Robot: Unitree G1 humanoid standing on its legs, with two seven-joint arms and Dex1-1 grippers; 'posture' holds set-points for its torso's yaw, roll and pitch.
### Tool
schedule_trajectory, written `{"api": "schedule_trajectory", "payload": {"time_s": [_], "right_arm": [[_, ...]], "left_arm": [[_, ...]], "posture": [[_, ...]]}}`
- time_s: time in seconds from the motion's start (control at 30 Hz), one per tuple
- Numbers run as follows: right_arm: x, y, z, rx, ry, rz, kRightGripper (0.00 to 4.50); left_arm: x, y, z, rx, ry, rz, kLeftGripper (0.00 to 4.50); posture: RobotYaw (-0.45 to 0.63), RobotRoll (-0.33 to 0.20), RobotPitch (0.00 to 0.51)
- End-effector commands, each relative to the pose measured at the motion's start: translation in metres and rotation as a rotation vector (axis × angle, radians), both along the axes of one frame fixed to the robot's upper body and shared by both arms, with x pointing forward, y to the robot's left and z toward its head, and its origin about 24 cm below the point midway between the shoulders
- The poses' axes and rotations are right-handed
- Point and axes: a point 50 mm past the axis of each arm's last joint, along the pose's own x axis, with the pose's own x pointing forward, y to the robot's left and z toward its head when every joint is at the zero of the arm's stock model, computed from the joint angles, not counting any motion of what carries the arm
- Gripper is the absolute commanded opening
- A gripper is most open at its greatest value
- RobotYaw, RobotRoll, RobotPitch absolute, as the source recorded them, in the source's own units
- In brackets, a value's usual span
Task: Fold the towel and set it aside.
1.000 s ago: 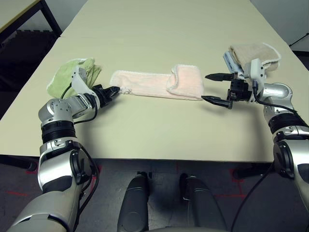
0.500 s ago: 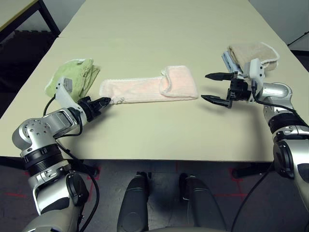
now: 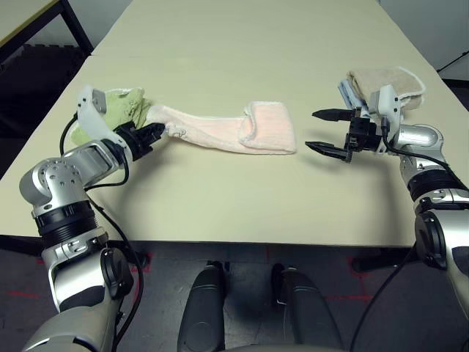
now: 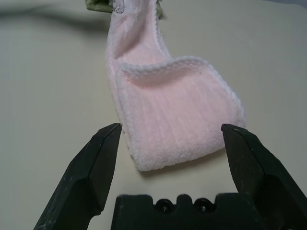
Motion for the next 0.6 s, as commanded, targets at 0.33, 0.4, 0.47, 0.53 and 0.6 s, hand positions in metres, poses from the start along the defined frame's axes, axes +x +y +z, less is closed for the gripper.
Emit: {"api": "schedule_trajectory", "payload": {"time_s": [0.33, 0.4, 0.47, 0.53, 0.6], "right_arm": [[0.000, -0.005, -0.001, -0.014, 0.004, -0.024, 4.50], [-0.001, -0.006, -0.002, -0.012, 0.009, -0.031, 4.50], [-0.001, -0.007, -0.002, -0.009, 0.014, -0.040, 4.50], [-0.001, -0.010, -0.002, -0.006, 0.014, -0.055, 4.50], [-0.001, -0.011, -0.001, -0.005, 0.012, -0.063, 4.50]], "left_arm": [[0.001, -0.088, 0.015, -0.006, -0.069, -0.350, 0.03], [0.005, -0.099, 0.016, -0.016, -0.077, -0.364, 0.03], [0.008, -0.105, 0.016, -0.018, -0.082, -0.372, 0.03], [0.011, -0.115, 0.016, -0.013, -0.088, -0.392, 0.03], [0.013, -0.125, 0.016, -0.008, -0.093, -0.419, 0.03]], "posture": [[0.07, 0.000, 0.134], [0.07, 0.000, 0.135], [0.07, 0.000, 0.135], [0.07, 0.000, 0.135], [0.07, 0.000, 0.135]]}}
